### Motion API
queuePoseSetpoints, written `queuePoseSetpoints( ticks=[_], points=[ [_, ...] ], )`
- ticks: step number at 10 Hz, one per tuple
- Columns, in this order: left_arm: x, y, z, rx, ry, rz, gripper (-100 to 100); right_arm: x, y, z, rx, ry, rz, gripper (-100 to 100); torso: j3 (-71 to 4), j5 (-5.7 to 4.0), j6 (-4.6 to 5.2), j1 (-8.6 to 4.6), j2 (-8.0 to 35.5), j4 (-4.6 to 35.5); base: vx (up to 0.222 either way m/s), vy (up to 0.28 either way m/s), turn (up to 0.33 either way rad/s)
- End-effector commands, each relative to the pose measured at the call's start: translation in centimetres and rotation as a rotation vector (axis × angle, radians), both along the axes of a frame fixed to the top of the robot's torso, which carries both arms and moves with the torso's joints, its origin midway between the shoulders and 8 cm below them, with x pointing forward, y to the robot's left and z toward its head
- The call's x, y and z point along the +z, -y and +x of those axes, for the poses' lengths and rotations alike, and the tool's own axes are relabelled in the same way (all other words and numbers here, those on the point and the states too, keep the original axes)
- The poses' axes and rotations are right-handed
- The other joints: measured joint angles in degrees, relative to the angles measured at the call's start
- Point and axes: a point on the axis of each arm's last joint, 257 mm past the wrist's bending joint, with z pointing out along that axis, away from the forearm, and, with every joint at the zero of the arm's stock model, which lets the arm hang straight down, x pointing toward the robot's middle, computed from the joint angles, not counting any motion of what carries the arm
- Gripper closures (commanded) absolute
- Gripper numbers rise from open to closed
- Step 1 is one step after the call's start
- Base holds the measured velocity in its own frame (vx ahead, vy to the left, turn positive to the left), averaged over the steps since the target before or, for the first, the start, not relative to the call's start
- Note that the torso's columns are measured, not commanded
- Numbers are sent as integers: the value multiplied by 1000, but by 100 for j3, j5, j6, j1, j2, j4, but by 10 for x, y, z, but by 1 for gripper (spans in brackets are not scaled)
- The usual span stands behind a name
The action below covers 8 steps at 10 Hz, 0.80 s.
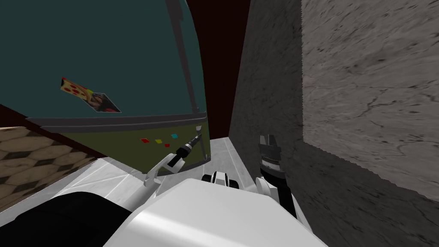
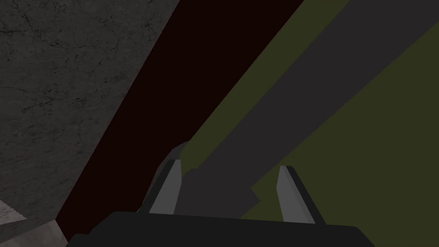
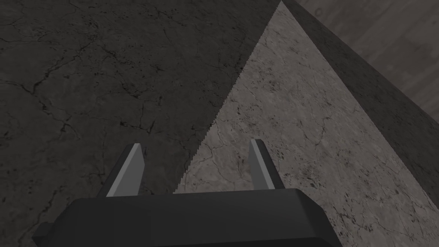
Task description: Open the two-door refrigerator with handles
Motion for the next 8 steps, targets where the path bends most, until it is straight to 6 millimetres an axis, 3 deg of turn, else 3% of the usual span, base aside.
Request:
queuePoseSetpoints(
  ticks=[1, 8],
  points=[
    [-1, 27, -16, -77, -4, -2, 100, 0, 0, 0, 0, 0, 0, 0, 0, -6, -19, 3, -9, 12, -274, 105, -61],
    [3, 116, -86, -328, -10, -17, 100, 0, 0, 0, 0, 0, 0, 0, -43, -19, -43, 12, -63, 17, -336, 143, -26]
  ],
)
